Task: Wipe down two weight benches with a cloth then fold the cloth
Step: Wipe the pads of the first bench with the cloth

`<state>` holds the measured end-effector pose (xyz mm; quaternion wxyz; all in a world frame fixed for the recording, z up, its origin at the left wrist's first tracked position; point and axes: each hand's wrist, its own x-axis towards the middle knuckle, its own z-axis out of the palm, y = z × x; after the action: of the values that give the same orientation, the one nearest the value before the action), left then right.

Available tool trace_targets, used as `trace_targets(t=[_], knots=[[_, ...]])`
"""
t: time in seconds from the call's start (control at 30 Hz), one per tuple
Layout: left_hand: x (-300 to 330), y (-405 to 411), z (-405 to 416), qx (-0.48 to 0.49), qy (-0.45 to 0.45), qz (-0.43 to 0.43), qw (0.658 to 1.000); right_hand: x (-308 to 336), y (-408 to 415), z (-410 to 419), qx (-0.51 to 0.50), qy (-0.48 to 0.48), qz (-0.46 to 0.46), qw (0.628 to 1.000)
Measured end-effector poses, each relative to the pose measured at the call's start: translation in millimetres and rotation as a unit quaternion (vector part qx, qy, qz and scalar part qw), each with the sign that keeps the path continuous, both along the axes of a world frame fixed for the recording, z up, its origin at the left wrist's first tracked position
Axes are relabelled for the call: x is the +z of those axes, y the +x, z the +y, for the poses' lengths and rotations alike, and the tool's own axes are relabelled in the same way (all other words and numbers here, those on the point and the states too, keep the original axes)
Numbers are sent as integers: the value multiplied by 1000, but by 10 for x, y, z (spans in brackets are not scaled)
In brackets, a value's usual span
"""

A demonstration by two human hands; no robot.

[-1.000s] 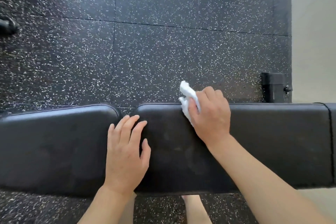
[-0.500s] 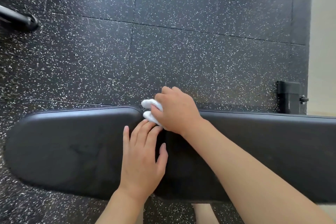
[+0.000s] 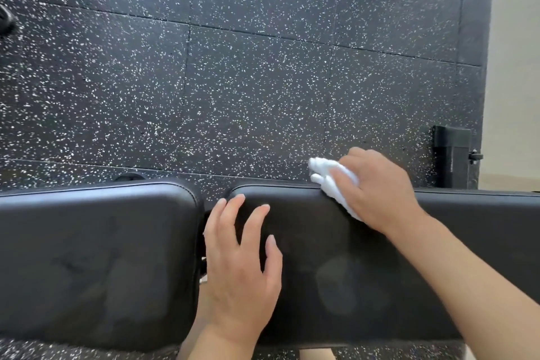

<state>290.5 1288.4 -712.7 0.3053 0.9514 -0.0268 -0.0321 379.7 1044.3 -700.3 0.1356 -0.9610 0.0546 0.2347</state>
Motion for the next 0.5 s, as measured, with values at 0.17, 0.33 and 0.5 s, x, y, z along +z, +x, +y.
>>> trace_targets(t=[0.17, 0.33, 0.5], knots=[[-5, -6, -236, 49, 5, 13, 999, -14, 276, 824, 69, 92, -22, 993], [19, 28, -215, 32, 23, 9, 999, -38, 317, 914, 102, 128, -3, 986], [77, 174, -248, -54, 49, 12, 997, -24, 73, 44, 92, 102, 9, 990]])
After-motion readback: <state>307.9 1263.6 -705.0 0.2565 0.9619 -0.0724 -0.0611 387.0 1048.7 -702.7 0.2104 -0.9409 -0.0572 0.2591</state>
